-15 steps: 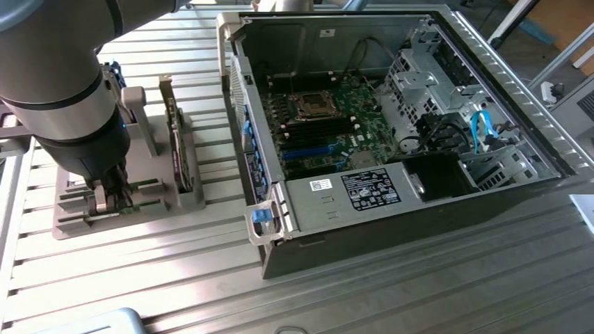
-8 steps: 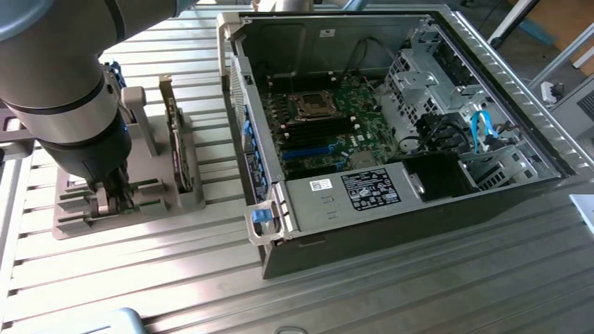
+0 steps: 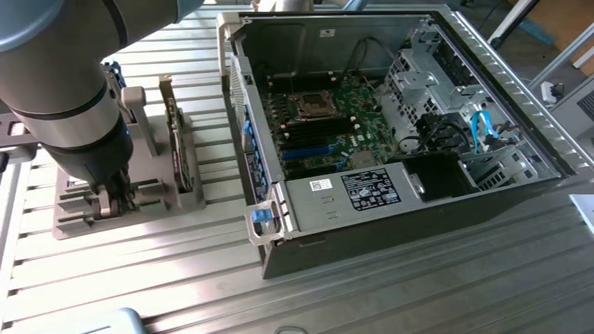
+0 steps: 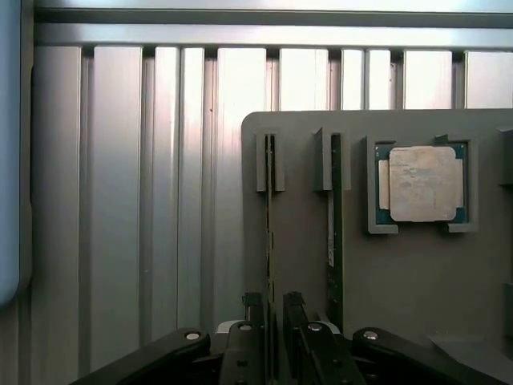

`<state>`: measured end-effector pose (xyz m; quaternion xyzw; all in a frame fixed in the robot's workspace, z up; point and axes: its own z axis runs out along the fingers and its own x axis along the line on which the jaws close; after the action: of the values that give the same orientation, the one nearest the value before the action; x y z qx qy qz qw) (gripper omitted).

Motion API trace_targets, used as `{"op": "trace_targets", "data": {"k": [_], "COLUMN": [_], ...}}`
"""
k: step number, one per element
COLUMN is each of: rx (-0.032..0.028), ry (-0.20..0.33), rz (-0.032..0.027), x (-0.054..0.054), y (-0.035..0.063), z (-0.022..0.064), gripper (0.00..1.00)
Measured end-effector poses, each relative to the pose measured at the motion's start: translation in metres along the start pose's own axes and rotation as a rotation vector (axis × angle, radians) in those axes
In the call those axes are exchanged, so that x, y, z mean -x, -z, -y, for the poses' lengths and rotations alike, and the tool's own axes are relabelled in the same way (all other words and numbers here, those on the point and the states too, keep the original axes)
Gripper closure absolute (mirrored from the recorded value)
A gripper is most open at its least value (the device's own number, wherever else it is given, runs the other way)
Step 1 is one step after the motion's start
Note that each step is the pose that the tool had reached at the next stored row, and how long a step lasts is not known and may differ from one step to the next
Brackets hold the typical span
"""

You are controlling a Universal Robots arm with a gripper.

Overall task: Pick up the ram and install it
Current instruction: 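Pick up the ram and move it above insertion slot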

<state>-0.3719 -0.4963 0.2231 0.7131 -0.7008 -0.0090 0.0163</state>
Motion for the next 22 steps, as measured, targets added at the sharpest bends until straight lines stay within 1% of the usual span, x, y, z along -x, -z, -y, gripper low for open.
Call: {"op": "trace_targets", "data": {"k": [1,6,8,9,22], "rx": [0.0002,-0.0001,-0.0004,-0.0005,-0.0004], "ry": [0.008,0.013,0.046,0.051,0.051], "rz": [-0.0005,-0.0005,-0.0017,-0.0019,-0.0020], "x": [0.0000,0.0000,0.0000,0.0000,0.0000], "y": [-0.0010,-0.0013,-0.0014,-0.0014,-0.0066], "z": [0.0000,0.0000,0.0000,0.0000,0.0002], "gripper": [0.75,0.75,0.75,0.75,0.75]}}
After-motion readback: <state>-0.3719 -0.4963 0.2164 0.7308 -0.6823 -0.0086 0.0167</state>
